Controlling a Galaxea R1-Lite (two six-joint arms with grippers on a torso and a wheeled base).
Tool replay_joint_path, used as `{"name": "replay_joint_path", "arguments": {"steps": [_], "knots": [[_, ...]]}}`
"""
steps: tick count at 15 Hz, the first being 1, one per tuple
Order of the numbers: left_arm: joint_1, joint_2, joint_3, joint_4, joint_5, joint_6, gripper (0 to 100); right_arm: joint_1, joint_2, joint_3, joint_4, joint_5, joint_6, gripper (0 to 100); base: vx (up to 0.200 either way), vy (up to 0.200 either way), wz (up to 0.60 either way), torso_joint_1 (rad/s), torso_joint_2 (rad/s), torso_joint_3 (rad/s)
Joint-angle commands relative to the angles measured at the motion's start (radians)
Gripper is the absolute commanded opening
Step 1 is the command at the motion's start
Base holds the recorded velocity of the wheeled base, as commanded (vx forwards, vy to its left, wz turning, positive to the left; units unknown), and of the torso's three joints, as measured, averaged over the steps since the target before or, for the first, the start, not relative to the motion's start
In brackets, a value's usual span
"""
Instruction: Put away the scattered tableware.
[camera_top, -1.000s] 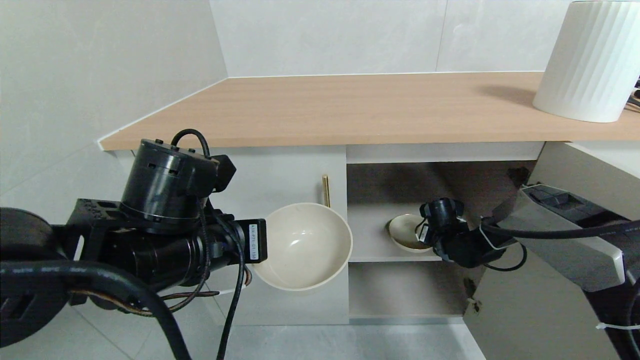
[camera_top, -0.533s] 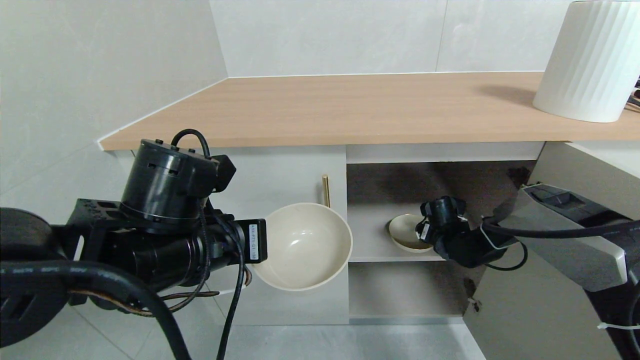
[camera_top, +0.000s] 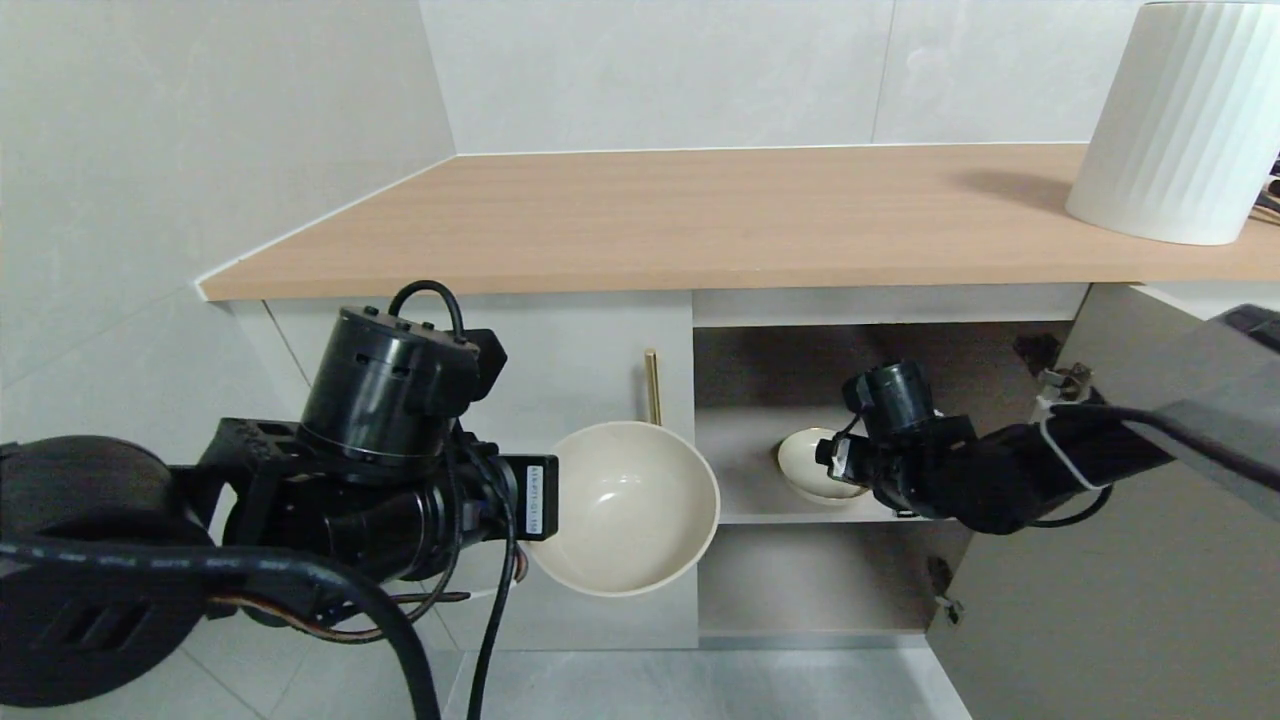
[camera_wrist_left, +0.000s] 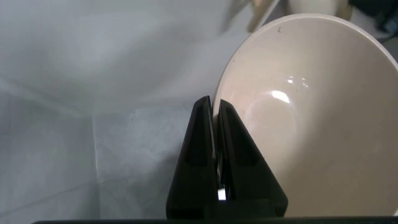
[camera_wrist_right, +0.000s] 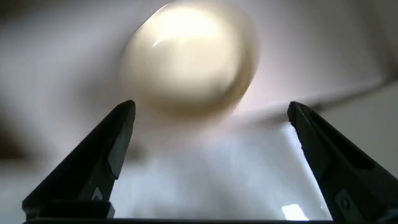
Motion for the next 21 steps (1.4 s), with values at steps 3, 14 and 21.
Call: {"name": "replay_joint_path", "arguments": {"steps": [3, 14, 21], "knots": [[-0.050, 0.108, 0.021, -0.031, 0.093, 0.021, 0, 0.195, -0.425, 0.073, 0.351, 0.175, -0.022, 100, 0.000, 0.000, 0.00, 0.000, 0.00, 0.000], [-0.120, 0.111, 0.043, -0.031, 0.105, 0.029, 0, 0.391, -0.412, 0.143, 0.423, 0.201, -0.116, 100, 0.000, 0.000, 0.00, 0.000, 0.00, 0.000], [-0.146, 0.110, 0.043, -0.031, 0.104, 0.026, 0, 0.397, -0.330, 0.136, 0.348, 0.207, -0.073, 100, 0.000, 0.000, 0.00, 0.000, 0.00, 0.000]]}}
